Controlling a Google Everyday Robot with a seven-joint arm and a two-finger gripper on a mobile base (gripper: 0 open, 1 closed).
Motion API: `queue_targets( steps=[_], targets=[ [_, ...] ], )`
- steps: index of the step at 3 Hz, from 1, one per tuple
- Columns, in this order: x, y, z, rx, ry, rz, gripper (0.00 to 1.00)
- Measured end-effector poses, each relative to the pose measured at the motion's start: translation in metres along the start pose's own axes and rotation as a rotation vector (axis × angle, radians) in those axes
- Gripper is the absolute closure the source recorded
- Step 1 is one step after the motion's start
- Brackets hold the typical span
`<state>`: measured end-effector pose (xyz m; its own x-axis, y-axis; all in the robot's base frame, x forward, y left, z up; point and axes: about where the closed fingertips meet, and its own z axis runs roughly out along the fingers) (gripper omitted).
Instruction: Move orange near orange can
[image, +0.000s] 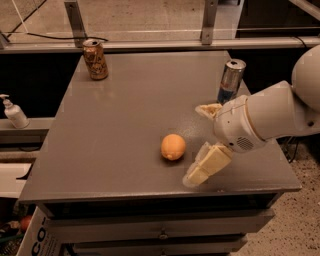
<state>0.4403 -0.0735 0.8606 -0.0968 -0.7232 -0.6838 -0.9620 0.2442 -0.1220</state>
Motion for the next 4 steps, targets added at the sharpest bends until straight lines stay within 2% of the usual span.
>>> queue_targets(
  steps=[2,3,4],
  targets=[
    [0.002,-0.006,0.026,-0.01,-0.008,0.02,0.0],
    [0.003,-0.009,0.035,-0.016,-0.015,0.024,0.18],
    [0.003,-0.01,0.038,-0.02,-0.023,0.034,0.41]
  ],
)
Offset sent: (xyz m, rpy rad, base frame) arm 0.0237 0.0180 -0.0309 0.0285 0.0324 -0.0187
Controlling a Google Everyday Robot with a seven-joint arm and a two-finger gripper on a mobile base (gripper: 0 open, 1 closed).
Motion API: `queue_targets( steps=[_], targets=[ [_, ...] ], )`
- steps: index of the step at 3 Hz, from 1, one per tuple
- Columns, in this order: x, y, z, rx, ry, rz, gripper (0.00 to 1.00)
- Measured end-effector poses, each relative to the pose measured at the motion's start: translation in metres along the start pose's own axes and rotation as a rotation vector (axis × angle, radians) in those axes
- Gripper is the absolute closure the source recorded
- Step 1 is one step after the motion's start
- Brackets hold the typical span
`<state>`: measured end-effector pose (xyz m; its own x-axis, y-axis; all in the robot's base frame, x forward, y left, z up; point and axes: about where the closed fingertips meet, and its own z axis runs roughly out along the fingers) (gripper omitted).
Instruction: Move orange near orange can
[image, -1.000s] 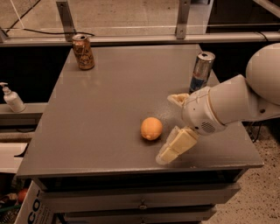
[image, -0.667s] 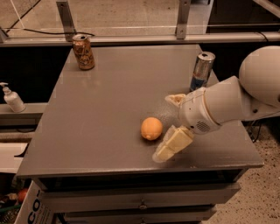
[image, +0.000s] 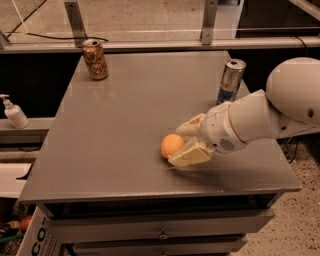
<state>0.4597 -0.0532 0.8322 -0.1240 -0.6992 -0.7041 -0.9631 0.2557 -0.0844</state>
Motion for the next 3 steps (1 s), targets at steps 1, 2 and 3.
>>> queue_targets(
  steps=[1,2,3],
  targets=[
    [-0.001,0.0,0.002,-0.004,-0.005,0.013,0.64],
    [-0.005,-0.003,0.0,0.001,-0.009,0.028,0.88],
    [-0.026,-0.049,-0.012,0.064,-0.029,0.042,1.0]
  ],
)
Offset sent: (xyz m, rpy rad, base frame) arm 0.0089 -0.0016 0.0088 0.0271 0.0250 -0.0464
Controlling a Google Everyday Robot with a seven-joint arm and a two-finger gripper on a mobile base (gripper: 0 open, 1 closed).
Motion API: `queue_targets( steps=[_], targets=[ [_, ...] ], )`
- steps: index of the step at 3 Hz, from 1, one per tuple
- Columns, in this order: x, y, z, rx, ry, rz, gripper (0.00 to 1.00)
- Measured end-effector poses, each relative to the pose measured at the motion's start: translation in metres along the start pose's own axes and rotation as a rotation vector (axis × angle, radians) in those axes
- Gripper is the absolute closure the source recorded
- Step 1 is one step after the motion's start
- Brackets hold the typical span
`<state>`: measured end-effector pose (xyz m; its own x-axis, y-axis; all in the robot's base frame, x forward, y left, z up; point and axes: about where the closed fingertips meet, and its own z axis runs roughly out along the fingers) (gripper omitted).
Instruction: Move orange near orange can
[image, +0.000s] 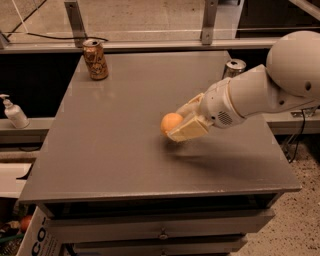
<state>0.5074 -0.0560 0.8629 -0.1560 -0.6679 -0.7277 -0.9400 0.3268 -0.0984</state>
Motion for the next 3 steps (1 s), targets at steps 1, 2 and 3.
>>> queue_targets(
  steps=[1,2,3],
  targets=[
    [0.0,0.0,-0.003,0.01,-0.007,0.001,1.0],
    [-0.011,-0.022,0.005,0.05,-0.06,0.031,1.0],
    [-0.025,-0.064,0.03,0.109,-0.107,0.067,1.0]
  ],
)
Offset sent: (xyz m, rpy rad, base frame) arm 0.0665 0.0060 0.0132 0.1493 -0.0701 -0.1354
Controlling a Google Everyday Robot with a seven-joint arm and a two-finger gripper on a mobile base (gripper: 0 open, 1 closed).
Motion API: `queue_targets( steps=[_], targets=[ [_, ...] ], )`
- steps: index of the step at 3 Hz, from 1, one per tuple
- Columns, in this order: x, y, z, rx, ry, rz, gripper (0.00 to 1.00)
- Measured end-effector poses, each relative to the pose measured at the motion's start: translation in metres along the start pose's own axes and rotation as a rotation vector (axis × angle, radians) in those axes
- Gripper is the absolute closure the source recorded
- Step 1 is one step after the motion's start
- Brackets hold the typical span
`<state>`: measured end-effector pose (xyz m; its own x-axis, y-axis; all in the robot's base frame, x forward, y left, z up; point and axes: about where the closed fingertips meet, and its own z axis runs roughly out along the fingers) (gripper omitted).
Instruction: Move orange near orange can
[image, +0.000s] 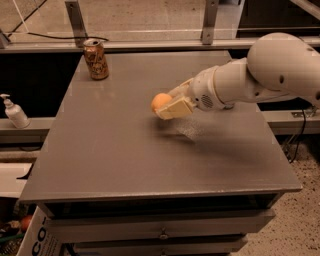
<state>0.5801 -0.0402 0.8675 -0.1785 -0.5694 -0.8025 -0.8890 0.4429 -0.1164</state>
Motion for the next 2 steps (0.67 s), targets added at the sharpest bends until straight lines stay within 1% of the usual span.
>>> queue_targets(
  steps=[1,2],
  targets=[
    [-0.012,-0.038,0.033,0.049,-0.028,0.03,1.0],
    [-0.026,-0.066,0.064,0.073,-0.04,0.043,1.0]
  ],
)
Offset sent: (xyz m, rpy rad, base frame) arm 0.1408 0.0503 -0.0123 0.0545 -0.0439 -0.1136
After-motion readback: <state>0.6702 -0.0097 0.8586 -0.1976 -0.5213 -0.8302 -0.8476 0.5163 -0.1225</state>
